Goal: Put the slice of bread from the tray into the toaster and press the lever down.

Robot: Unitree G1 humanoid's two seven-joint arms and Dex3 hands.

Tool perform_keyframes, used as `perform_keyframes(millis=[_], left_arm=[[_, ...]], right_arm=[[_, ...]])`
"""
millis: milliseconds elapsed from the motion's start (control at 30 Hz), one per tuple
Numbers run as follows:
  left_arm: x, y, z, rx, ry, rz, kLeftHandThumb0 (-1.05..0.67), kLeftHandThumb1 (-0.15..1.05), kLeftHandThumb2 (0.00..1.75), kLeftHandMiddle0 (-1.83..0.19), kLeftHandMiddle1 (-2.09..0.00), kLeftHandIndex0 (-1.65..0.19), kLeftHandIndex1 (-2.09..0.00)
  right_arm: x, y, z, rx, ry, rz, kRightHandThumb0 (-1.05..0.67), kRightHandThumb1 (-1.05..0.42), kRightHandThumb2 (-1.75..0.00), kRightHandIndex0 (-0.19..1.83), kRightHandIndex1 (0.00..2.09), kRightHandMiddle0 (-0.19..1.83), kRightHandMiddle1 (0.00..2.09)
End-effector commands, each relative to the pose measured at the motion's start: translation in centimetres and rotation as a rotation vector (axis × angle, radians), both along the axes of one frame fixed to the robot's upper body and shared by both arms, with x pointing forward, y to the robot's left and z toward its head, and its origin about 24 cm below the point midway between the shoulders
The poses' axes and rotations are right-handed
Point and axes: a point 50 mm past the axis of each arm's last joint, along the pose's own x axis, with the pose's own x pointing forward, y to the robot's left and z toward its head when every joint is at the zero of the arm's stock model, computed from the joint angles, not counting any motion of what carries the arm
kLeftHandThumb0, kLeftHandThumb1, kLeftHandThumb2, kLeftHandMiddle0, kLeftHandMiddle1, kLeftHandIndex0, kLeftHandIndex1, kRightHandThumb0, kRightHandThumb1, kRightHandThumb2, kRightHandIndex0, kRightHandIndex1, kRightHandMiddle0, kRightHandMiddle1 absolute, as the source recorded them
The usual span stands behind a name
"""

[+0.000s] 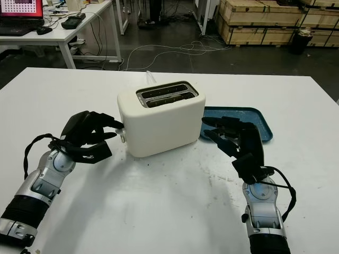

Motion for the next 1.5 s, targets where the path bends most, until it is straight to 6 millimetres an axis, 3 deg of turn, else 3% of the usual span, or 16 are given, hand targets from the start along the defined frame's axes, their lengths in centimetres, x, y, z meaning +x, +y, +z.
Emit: perform_keyframes(millis=[0,67,100,200,400,500,567,633,733,833,1067,1233,1367,1467], left_arm=[[-3.1,-6.6,-6.7,0.054,0.315,-0.234,-0.19,0.9,0.01,-0.77,-1.2,-1.17,-0.01],[-3.0,-6.2,-6.6,0.058,0.303,-0.226,-0.18,0.9,0.01,-0.78,-1.21,-1.18,-0.01],[-3.0,-6.0,-6.6,0.06,0.296,-0.222,-0.16,0.9,0.0,-0.74,-1.39,-1.17,-0.01],[-2.9,-5.5,-6.4,0.056,0.277,-0.208,-0.13,0.89,0.0,-0.69,-1.62,-1.18,-0.02],[-2.3,-4.7,-5.3,0.082,0.255,-0.192,-0.13,0.88,0.0,-0.68,-1.56,-1.18,-0.02],[-1.6,-4.1,-3.9,0.101,0.236,-0.196,-0.15,0.9,0.01,-0.7,-1.42,-1.17,-0.01],[-1.2,-3.7,-2.8,0.11,0.206,-0.2,-0.15,0.9,0.0,-0.67,-1.59,-1.18,-0.02],[-0.9,-3.4,-1.7,0.133,0.164,-0.205,-0.14,0.88,0.0,-0.67,-1.61,-1.19,-0.02],[-0.5,-3.0,-0.2,0.181,0.128,-0.207,-0.15,0.88,0.0,-0.75,-1.39,-1.19,-0.02],[-0.1,-2.9,0.6,0.212,0.122,-0.217,-0.15,0.86,0.0,-0.78,-1.32,-1.2,-0.03],[0.9,-3.6,2.5,0.295,0.158,-0.252,-0.17,0.81,0.0,-0.87,-1.45,-1.25,-0.05],[0.8,-4.7,1.9,0.267,0.172,-0.265,-0.16,0.81,0.0,-0.86,-1.56,-1.25,-0.04],[0.2,-6.0,0.0,0.184,0.26,-0.267,-0.16,0.86,0.01,-0.8,-1.21,-1.19,-0.01],[-0.9,-7.7,-3.5,0.099,0.376,-0.272,-0.2,0.89,0.02,-0.82,-1.12,-1.18,-0.01]], right_arm=[[0.0,-0.2,0.1,-0.006,-0.015,0.006,-0.38,-0.84,0.0,1.0,0.68,1.14,0.0],[0.0,-0.1,0.1,-0.005,-0.015,0.007,-0.38,-0.84,0.0,1.0,0.68,1.14,0.0],[0.1,-0.1,0.1,-0.005,-0.015,0.007,-0.38,-0.84,0.0,1.0,0.68,1.14,0.0],[0.1,0.0,0.1,-0.005,-0.013,0.008,-0.38,-0.84,0.0,1.0,0.67,1.14,0.0],[0.1,0.0,0.2,-0.01,-0.008,0.008,-0.39,-0.84,0.0,1.01,0.66,1.14,0.0],[0.2,0.0,0.2,-0.007,-0.015,0.012,-0.38,-0.84,0.0,1.01,0.65,1.14,0.0],[0.2,0.0,0.2,-0.007,-0.01,0.01,-0.38,-0.84,0.0,1.01,0.65,1.14,0.0],[0.2,0.0,0.2,-0.006,-0.009,0.011,-0.38,-0.84,0.0,1.02,0.65,1.14,0.0],[0.2,0.1,0.2,-0.01,-0.008,0.012,-0.38,-0.84,0.0,1.02,0.65,1.14,0.0],[0.2,0.1,0.2,-0.007,-0.004,0.011,-0.39,-0.84,0.0,1.02,0.65,1.14,0.0],[0.2,0.0,0.3,-0.007,-0.007,0.012,-0.38,-0.84,0.0,1.03,0.64,1.14,0.0],[0.1,0.0,0.2,-0.003,-0.012,0.011,-0.37,-0.84,0.0,1.02,0.64,1.14,0.0],[0.1,0.0,0.2,-0.009,-0.013,0.009,-0.37,-0.85,0.0,1.02,0.63,1.13,0.0],[0.0,0.0,0.1,-0.016,-0.009,0.009,-0.36,-0.84,0.0,1.02,0.63,1.13,0.0]])
